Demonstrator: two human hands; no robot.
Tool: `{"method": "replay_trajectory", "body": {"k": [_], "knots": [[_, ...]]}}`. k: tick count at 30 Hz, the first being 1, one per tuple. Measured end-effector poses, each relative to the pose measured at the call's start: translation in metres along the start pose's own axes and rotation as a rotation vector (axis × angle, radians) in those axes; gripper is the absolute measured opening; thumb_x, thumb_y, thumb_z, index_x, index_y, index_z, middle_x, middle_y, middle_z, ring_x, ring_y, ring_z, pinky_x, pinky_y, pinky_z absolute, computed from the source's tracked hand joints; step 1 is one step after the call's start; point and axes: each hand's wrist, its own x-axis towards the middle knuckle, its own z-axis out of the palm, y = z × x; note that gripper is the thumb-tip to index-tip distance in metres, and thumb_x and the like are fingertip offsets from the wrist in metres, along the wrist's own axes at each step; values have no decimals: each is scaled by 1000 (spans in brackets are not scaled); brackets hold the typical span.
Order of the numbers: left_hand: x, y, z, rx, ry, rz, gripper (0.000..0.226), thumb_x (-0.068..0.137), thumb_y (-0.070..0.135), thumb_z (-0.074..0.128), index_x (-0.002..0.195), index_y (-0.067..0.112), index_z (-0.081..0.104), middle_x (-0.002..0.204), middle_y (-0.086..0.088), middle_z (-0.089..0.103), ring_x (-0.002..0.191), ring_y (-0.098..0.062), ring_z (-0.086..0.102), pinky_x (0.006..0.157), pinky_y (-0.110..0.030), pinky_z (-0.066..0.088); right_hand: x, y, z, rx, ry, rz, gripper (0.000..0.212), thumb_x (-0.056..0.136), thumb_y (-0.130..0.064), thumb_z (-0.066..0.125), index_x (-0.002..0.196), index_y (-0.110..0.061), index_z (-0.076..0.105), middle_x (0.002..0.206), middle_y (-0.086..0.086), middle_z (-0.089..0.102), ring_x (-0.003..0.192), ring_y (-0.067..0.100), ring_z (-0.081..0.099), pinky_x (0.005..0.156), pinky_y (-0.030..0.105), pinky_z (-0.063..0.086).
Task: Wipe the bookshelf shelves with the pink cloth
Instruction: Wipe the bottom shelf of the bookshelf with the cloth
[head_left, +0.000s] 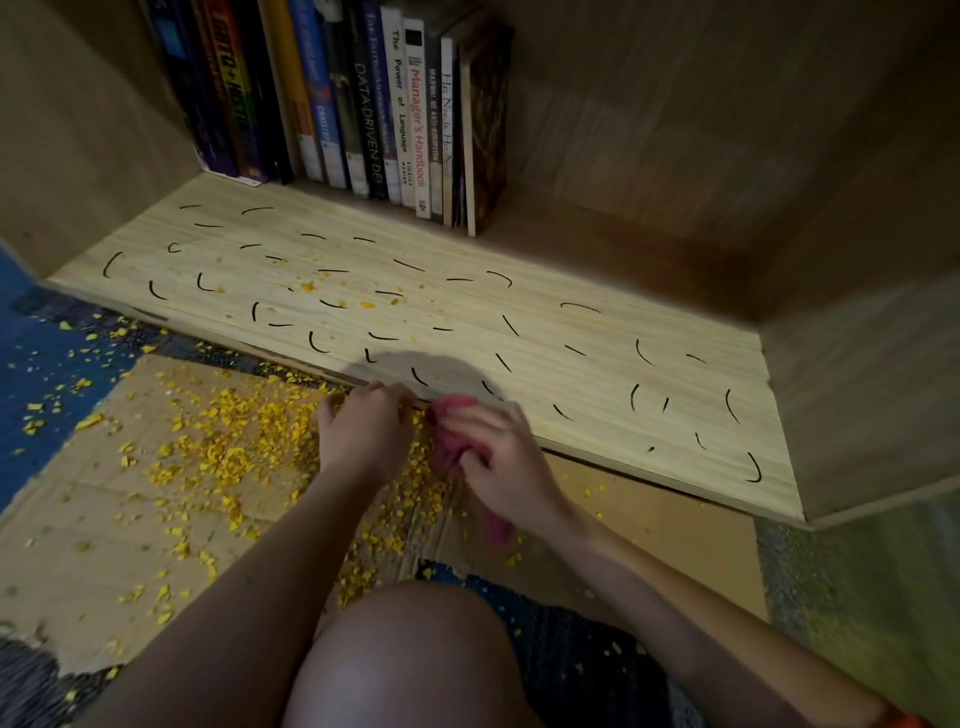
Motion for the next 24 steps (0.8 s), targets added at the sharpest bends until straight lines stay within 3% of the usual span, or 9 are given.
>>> {"method": "replay_trajectory", "body": {"k": [2, 5, 7, 9, 13, 17, 21, 24], "knots": [[0, 0, -3, 5, -8, -19, 26, 98, 28, 40, 113, 28, 61, 113, -2, 65, 113, -22, 54, 104, -36, 22, 5, 8, -1, -29, 89, 68, 45, 79, -6, 45, 119, -10, 64, 121, 0, 63, 104, 13, 35, 96, 33, 36], [-1, -1, -2, 22, -39, 8, 28, 97, 25, 40, 118, 29, 59, 120, -2, 63, 117, -22, 51, 104, -36, 21, -2, 15, -1, -112, -110, 89, 43, 81, 0, 48, 119, -12, 65, 126, -2, 59, 107, 17, 37, 101, 36, 33], [-1, -4, 2, 24, -75, 53, 35, 94, 20, 44, 124, 32, 56, 133, 3, 52, 127, -18, 42, 108, -40, 17, -10, 14, 1, -123, -201, 31, 40, 83, -3, 48, 117, -12, 66, 125, -2, 60, 105, 17, 40, 101, 29, 31], [-1, -6, 5, 36, -95, 89, 41, 92, 18, 47, 129, 35, 52, 140, 7, 43, 132, -17, 33, 111, -41, 14, -10, 6, -2, -98, -156, -1, 36, 85, -4, 49, 115, -11, 67, 122, -1, 62, 105, 17, 41, 94, 21, 27], [-2, -7, 7, 63, -61, 103, 49, 89, 14, 48, 134, 34, 46, 143, 10, 39, 134, -16, 30, 112, -42, 13, 5, 7, -3, -87, 101, -22, 44, 79, -14, 40, 110, -8, 69, 112, 1, 67, 101, 15, 39, 91, 26, 36], [-3, -9, 6, 79, -74, 103, 55, 90, 12, 46, 141, 31, 38, 148, 13, 32, 137, -15, 24, 113, -41, 9, 5, 14, -2, -150, -62, 42, 40, 83, -4, 47, 118, -10, 65, 125, 0, 61, 113, 23, 39, 101, 32, 35], [-3, -12, 9, 76, -74, 102, 60, 89, 11, 46, 144, 32, 33, 151, 14, 27, 139, -13, 20, 113, -44, 8, 8, 7, -2, -98, 145, 11, 43, 81, -12, 42, 116, -5, 65, 113, 3, 66, 98, 17, 39, 89, 27, 37], [-3, -13, 10, 82, -84, 100, 61, 89, 12, 47, 144, 33, 31, 151, 14, 25, 140, -13, 19, 113, -45, 8, 9, 8, -3, -131, -61, 62, 43, 86, -2, 48, 127, -7, 58, 128, 1, 57, 112, 21, 37, 103, 32, 32]]}}
